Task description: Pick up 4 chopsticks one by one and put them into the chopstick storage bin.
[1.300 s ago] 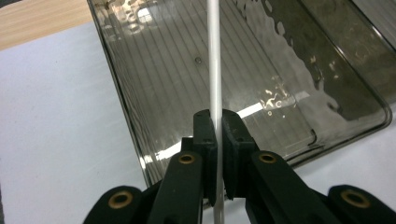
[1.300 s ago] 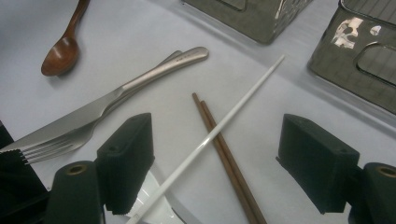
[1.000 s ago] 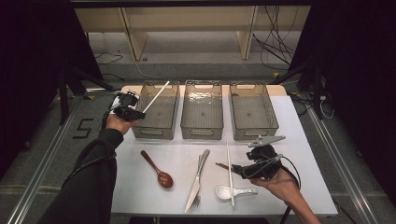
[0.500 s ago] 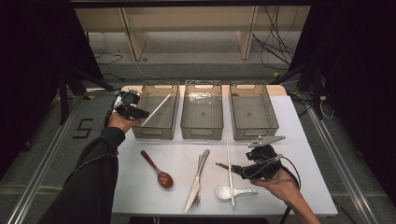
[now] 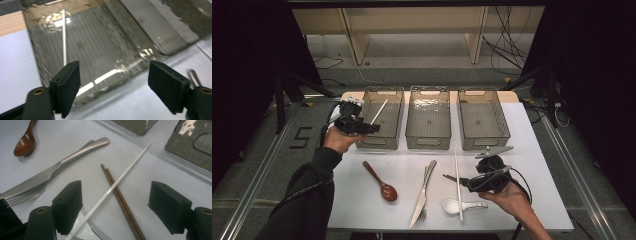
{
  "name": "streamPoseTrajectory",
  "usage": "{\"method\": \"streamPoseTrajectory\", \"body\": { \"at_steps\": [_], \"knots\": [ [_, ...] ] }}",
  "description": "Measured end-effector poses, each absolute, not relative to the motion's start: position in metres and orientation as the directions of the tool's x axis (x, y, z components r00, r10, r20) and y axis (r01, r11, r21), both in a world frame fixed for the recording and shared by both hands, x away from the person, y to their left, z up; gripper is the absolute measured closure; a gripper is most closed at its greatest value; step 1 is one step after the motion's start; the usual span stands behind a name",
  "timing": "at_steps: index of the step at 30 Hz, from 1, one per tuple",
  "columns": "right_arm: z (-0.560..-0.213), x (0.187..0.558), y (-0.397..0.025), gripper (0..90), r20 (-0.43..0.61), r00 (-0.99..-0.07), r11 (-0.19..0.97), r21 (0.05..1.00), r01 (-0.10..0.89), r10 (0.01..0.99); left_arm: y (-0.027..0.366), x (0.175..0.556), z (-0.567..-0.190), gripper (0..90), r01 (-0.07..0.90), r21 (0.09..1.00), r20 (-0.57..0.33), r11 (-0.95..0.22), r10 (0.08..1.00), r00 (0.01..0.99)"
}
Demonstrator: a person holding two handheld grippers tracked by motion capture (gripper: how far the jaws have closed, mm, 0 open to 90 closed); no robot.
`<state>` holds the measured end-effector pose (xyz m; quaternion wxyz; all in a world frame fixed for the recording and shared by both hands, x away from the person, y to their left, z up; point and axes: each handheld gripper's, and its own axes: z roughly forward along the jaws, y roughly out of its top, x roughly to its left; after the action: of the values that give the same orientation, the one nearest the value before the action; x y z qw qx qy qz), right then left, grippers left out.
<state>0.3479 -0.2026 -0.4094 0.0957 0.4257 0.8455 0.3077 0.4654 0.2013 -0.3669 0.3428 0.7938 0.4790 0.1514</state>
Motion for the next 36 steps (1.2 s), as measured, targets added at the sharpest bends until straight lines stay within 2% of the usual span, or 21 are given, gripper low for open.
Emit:
{"method": "streamPoseTrajectory", "body": {
  "at_steps": [8,14,19,32,36],
  "knots": [
    [-0.422,0.349,-0.187,30.0,0.078,-0.612,0.487,0.529,0.694,0.787,0.196,0.423,-0.363,19.0,0.616,0.728,-0.110,-0.299,0.837,0.536],
    [-0.430,0.350,-0.179,32.4,0.085,-0.611,0.503,0.486,0.715,0.787,0.193,0.400,-0.373,15.9,0.605,0.741,-0.131,-0.293,0.819,0.558],
    [-0.433,0.351,-0.176,35.3,0.083,-0.610,0.510,0.466,0.723,0.788,0.194,0.387,-0.380,15.6,0.591,0.758,-0.137,-0.274,0.819,0.556],
    [-0.443,0.356,-0.166,45.5,0.103,-0.617,0.535,0.402,0.744,0.780,0.184,0.360,-0.395,14.5,0.561,0.754,-0.092,-0.343,0.789,0.607],
    [-0.445,0.358,-0.164,48.6,0.104,-0.617,0.540,0.386,0.748,0.780,0.186,0.354,-0.396,14.3,0.564,0.758,-0.106,-0.328,0.791,0.603]
  ]
}}
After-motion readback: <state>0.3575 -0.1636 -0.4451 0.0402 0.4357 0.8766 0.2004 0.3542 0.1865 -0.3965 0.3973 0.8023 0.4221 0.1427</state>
